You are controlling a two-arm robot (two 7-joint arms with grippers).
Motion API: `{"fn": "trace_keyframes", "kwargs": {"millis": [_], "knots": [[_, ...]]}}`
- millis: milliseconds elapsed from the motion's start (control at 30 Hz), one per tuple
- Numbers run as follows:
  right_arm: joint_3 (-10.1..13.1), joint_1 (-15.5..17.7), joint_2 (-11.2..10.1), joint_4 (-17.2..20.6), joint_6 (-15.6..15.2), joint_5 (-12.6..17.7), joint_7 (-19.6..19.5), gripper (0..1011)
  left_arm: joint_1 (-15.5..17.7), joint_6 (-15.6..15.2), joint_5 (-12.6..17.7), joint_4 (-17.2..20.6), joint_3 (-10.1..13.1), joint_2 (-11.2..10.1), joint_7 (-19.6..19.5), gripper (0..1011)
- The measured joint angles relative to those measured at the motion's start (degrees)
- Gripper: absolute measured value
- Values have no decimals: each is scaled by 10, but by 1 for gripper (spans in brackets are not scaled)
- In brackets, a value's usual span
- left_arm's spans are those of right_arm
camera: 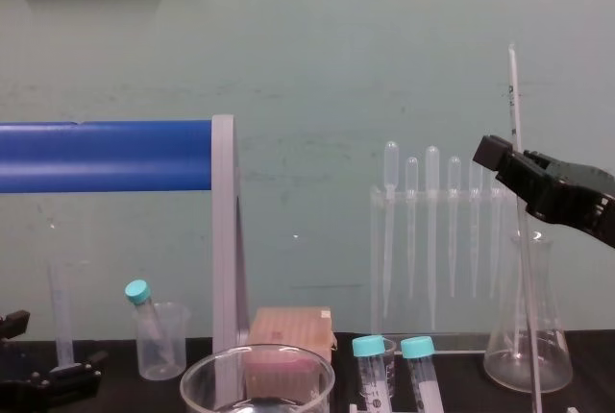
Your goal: Hold the thermometer with one hand and immerse one end into the beaker, then reinsert it into the test tube rack.
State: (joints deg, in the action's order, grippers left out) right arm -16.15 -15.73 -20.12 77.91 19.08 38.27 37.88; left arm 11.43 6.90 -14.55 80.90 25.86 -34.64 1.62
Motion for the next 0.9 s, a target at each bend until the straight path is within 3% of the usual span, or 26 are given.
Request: {"fn": "trace_keyframes", "kwargs": {"millis": [333, 900], "knots": [[-1, 1, 5, -12, 1, -1, 0, 55, 0, 0, 0, 0, 0, 0, 0, 1008], [-4, 0, 6, -19, -25, 0, -12, 55, 0, 0, 0, 0, 0, 0, 0, 1008]]}}
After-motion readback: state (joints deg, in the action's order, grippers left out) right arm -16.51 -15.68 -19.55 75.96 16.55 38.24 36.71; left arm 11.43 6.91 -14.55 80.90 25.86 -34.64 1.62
